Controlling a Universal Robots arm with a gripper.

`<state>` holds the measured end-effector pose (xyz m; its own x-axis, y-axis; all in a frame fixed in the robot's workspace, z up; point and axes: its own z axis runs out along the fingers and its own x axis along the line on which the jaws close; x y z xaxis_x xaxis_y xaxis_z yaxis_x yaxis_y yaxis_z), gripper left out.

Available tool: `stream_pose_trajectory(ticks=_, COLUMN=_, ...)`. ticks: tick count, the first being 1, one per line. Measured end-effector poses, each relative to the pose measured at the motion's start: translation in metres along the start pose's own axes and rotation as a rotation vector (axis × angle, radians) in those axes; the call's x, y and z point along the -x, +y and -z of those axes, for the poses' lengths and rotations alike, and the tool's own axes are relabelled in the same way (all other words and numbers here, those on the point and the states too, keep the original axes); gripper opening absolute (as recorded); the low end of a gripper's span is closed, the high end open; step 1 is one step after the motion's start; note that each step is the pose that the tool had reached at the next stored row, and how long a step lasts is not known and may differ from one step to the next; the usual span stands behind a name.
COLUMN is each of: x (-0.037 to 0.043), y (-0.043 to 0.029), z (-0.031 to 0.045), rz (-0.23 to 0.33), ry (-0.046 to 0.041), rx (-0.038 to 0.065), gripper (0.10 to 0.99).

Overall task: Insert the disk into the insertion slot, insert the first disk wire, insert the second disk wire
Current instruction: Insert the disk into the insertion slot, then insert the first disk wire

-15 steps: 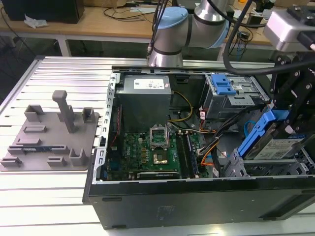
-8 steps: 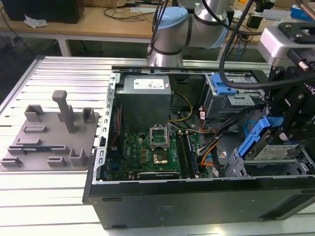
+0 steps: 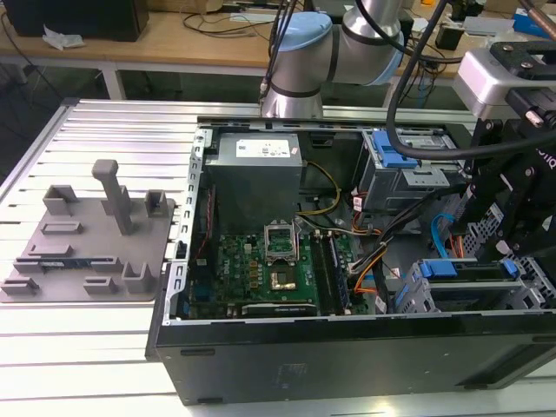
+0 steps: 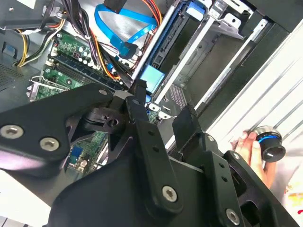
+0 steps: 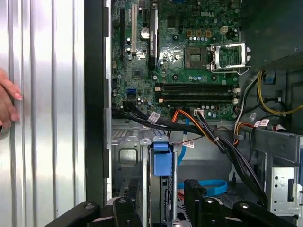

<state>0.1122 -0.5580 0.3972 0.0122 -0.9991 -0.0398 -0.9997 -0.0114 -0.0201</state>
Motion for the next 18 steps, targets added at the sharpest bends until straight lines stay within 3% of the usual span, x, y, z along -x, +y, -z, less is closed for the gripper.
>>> stream_pose_trajectory(ticks=14, x=0.0018, y=0.0000, z=-0.0001, rz=0.000, ry=0.0029, rx=0.000, gripper=0.502)
stream_pose_trajectory(ticks=16, x=0.0175, y=-0.0002, z=-0.0007, rz=0.001, ry=0.0320, rx=0.000, gripper=0.502)
stream_pose_trajectory(ticks=18, x=0.0277, y=-0.0003, z=-0.0011, rz=0.001, ry=0.0572, rx=0.001, gripper=0.502)
